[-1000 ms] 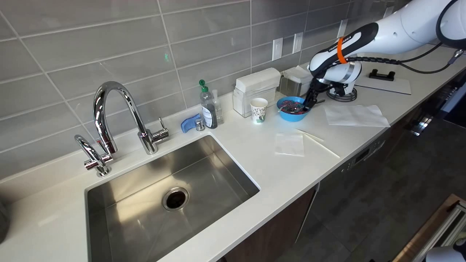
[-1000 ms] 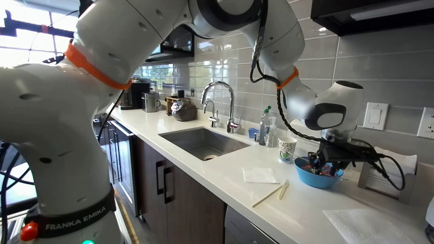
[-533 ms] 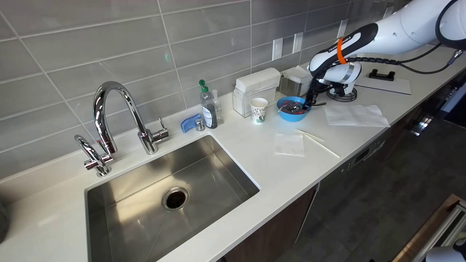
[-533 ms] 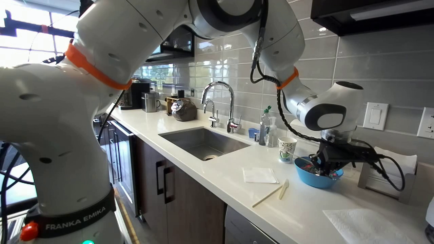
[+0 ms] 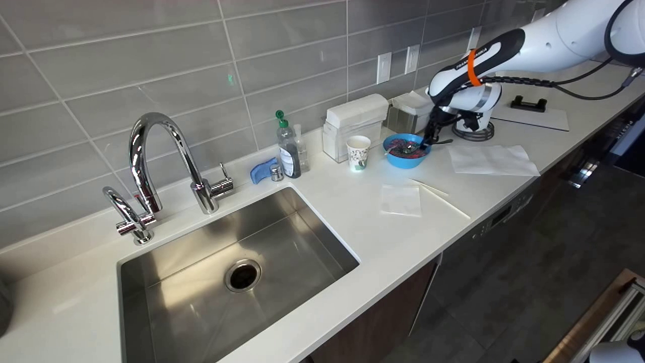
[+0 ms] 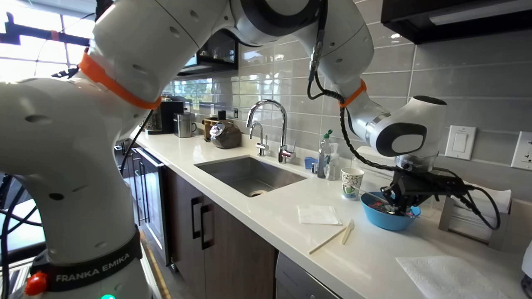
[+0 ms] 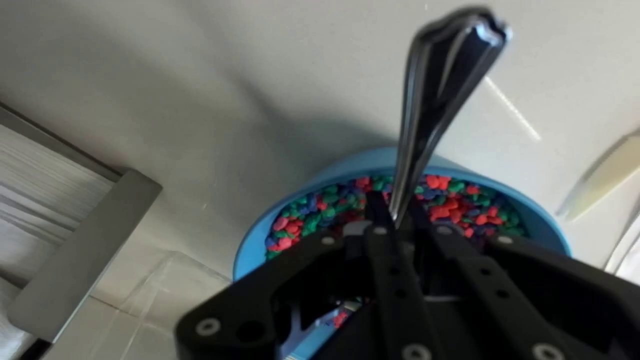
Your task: Put a spoonful of the blue bowl's contents into the cup
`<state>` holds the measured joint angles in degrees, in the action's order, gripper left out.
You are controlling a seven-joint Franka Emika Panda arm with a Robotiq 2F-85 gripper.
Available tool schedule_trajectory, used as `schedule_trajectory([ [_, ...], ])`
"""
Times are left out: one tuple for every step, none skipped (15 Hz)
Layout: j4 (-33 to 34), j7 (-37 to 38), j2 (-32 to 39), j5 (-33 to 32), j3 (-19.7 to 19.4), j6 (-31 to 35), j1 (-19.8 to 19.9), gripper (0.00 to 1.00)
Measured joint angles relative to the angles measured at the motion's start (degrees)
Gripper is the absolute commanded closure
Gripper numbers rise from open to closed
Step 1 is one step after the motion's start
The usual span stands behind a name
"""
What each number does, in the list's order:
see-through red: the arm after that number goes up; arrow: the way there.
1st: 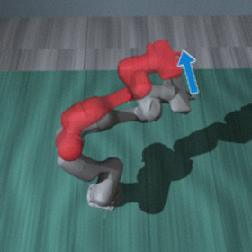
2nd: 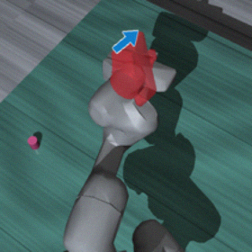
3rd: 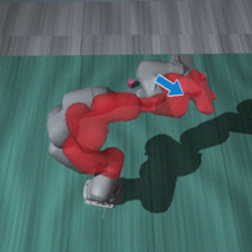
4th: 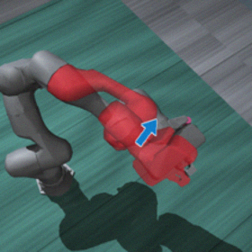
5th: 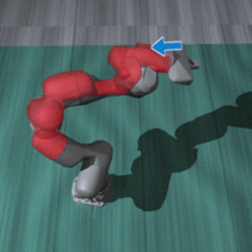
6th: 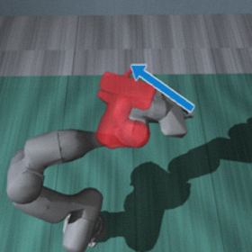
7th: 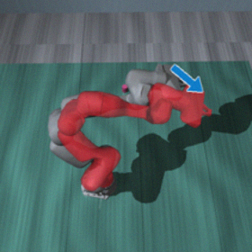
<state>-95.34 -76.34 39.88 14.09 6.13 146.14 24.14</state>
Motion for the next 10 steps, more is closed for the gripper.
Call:
schedule_trajectory([
  [0.1, 0.8, -0.3, -0.7, -0.7, 0.0, -0.6, 0.98],
  [0.1, 1.8, -0.7, -1.9, -1.6, 0.0, -1.3, 0.98],
  [0.1, 3.4, -1.1, -3.4, -2.7, 0.0, -2.4, 0.98],
  [0.1, 5.4, -1.5, -5.3, -4.0, 0.0, -3.6, 0.98],
  [0.1, 7.7, -2.0, -7.5, -5.5, 0.0, -5.0, 0.98],
  [0.1, 10.3, -2.4, -9.9, -7.1, 0.0, -6.5, 0.98],
  [0.1, 12.7, -2.8, -12.4, -8.5, 0.0, -8.1, 0.98],
  [0.1, 15.1, -3.1, -14.9, -9.7, 0.0, -9.5, 0.98],
  [0.1, 17.3, -3.3, -17.3, -10.8, 0.0, -10.9, 0.98],
  [0.1, 19.7, -3.4, -20.0, -11.8, -0.1, -12.2, 0.98],
])
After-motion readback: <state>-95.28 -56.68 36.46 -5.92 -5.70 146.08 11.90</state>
